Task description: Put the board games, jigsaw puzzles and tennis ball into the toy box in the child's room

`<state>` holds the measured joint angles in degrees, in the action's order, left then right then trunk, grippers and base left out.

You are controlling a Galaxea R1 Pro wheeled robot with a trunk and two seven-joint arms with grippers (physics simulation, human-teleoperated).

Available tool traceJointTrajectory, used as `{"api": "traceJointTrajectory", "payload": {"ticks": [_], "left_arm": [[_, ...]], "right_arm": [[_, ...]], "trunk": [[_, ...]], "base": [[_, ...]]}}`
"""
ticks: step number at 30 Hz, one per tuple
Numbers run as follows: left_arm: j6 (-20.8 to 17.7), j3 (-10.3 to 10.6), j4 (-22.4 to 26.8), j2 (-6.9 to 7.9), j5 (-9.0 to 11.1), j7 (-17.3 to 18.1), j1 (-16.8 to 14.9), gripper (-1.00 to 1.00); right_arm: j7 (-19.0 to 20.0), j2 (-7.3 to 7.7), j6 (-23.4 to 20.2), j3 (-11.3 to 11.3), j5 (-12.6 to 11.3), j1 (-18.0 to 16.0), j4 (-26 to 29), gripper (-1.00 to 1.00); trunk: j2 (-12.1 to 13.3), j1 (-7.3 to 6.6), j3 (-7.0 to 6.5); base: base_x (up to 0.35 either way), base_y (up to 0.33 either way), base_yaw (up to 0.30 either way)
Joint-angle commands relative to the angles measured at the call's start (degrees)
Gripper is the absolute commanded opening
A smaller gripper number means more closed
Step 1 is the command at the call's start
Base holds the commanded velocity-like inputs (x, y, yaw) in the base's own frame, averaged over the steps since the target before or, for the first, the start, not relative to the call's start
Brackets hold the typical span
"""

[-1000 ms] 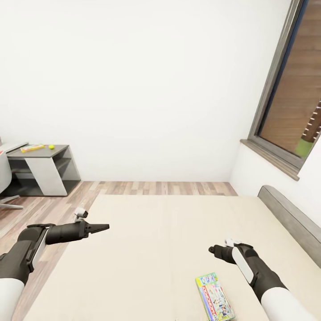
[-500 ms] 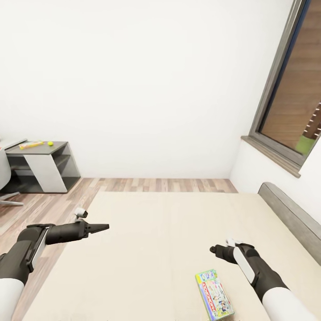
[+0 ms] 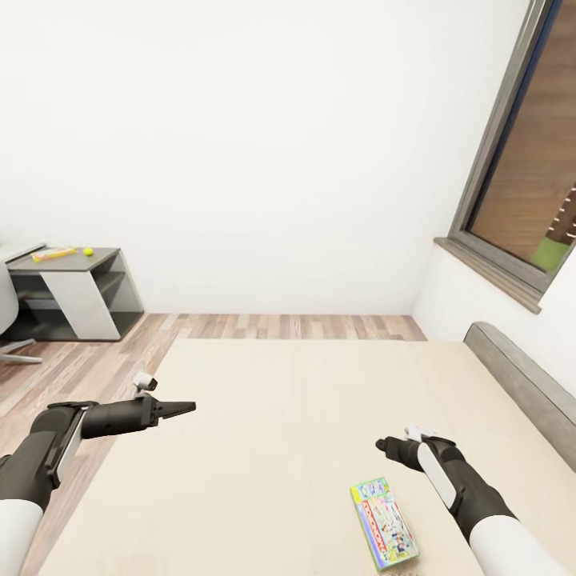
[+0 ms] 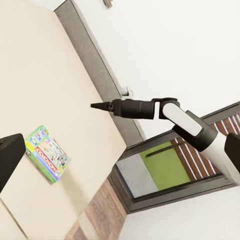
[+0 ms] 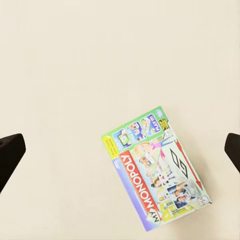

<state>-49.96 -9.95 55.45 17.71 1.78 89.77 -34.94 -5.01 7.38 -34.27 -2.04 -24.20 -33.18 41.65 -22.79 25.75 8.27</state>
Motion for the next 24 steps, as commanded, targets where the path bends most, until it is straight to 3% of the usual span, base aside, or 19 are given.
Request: {"api": "traceJointTrajectory", "payload": {"ticks": [1, 24], "left_arm": [[-0.6, 0.01, 0.01, 0.02, -0.03, 0.23, -0.04, 1.0], [-0.57, -0.07, 0.01, 0.34, -0.19, 0.23, -0.04, 1.0]], "right_arm": [[-0.53, 0.11, -0.02, -0.22, -0.6, -0.04, 0.1, 1.0], [-0.53, -0.18, 0.78, -0.25, -0.59, -0.04, -0.02, 1.0]], "trunk": [[-0.13, 0.03, 0.22], [-0.13, 0.03, 2.4]], "base": [[0.0, 0.0, 0.0], [0.0, 0.0, 0.0]]}}
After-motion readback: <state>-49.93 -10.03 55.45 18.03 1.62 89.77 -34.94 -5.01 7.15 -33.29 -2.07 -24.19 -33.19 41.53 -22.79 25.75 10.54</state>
